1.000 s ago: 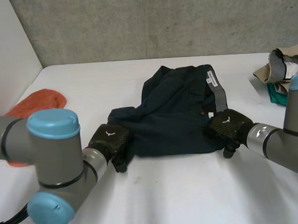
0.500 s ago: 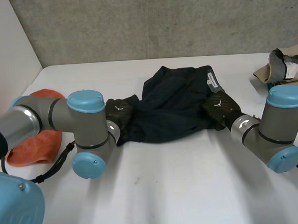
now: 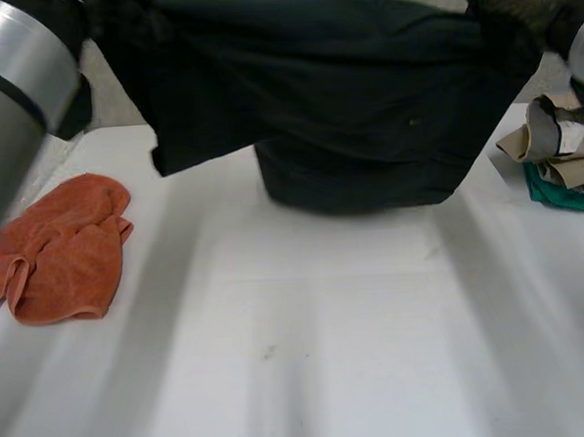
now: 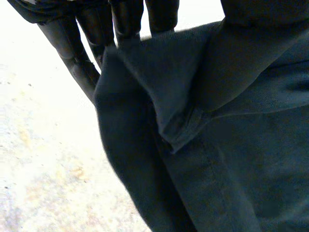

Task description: Fold the laundry.

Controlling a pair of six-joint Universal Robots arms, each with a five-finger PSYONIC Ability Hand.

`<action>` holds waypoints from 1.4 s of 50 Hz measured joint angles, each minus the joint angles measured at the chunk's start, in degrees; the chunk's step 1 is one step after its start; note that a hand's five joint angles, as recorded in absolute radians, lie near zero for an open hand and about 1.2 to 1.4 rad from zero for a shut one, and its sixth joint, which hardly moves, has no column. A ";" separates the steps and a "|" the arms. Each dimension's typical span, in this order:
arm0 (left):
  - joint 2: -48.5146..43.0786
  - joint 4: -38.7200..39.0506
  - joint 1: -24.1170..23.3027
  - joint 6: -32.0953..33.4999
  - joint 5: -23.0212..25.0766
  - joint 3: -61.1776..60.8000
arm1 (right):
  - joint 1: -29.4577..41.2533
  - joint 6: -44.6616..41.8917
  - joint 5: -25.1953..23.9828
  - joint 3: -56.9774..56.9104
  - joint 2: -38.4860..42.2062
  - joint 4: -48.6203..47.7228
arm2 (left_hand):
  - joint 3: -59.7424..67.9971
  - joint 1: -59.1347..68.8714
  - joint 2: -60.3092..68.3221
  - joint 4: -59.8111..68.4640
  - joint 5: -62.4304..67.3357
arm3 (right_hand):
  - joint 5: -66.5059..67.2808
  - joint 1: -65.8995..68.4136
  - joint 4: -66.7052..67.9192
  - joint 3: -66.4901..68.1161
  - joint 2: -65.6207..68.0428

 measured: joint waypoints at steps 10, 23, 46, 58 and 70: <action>-11.30 -7.39 4.86 0.07 -0.15 7.52 | 3.68 -4.51 0.89 -13.19 10.25 10.32 | 0.00 0.00 0.15 0.00 0.00 | 0.00 0.00 0.00 0.00 0.00; -29.67 14.83 6.38 -3.78 0.81 28.10 | 10.36 -3.85 12.15 -18.85 22.73 -37.10 | 0.00 0.00 0.25 0.01 0.00 | 0.00 0.00 0.06 0.00 0.00; -20.42 31.54 4.66 -7.13 -1.11 -18.03 | 9.09 -2.78 5.95 3.27 24.95 -39.86 | 0.04 0.00 0.33 0.02 0.98 | 0.80 0.00 0.19 0.18 0.00; -17.43 22.63 2.84 -2.17 -0.05 -37.89 | 7.38 -13.04 5.19 25.24 22.56 -29.27 | 0.07 0.00 0.35 0.16 1.85 | 0.80 0.00 0.20 0.27 0.00; -3.57 3.30 1.32 5.84 1.77 -45.58 | 4.45 -22.18 5.05 34.96 7.82 -1.40 | 0.07 0.00 0.35 0.18 1.92 | 0.80 0.00 0.20 0.27 0.00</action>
